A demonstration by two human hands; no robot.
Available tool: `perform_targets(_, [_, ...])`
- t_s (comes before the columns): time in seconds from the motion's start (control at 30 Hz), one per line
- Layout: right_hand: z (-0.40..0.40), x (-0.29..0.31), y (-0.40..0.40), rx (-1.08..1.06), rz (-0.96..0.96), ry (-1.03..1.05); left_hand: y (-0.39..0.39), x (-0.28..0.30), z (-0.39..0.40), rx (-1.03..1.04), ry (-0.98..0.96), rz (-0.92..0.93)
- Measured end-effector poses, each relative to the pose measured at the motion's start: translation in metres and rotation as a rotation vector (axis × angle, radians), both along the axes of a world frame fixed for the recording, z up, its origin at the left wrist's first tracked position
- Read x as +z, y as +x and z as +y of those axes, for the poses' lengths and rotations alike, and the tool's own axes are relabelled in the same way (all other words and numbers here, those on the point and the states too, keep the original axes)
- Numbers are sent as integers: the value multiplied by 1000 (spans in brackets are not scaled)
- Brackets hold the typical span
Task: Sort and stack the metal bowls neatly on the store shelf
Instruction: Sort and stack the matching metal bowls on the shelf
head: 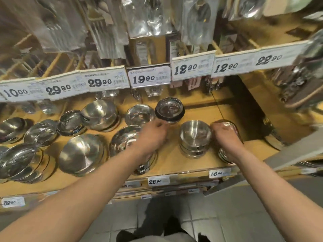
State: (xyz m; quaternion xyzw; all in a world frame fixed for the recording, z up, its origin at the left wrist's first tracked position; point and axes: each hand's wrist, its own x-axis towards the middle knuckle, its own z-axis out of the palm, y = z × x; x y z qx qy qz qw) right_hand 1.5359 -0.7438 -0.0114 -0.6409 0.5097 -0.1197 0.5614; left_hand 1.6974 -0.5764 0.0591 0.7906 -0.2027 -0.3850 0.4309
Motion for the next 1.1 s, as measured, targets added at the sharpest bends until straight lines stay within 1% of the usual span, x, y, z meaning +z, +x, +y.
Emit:
perform_targets(0.1, [-1,-16,2,42,-29,112,-20,-39,-25,44,33,74])
perform_targets(0.2, [4,-21,2,1,-73,265,-27,-69,-36,79,48,205])
perform_targets(0.3, [7,-24,1,-20,-53,317,-28,-82,-42,136,22,367])
perform_targets(0.37, [8,-24,0,-15,-58,314,-27,-85,-44,138,-8,417])
perform_targets(0.53, [13,-23,2,35,-36,258,-25,-82,-43,107,-49,430])
perform_targets(0.7, [24,-22,5,59,-34,275,-21,-85,-30,130,-28,419])
perform_targets(0.8, [28,-20,5,45,-4,275,-22,-85,-24,142,-23,415])
perform_targets(0.93, [27,-16,6,29,42,212,-24,-81,-23,140,-8,387])
perform_targets(1.1, [27,-14,8,-21,30,214,-22,-78,-27,169,-7,371])
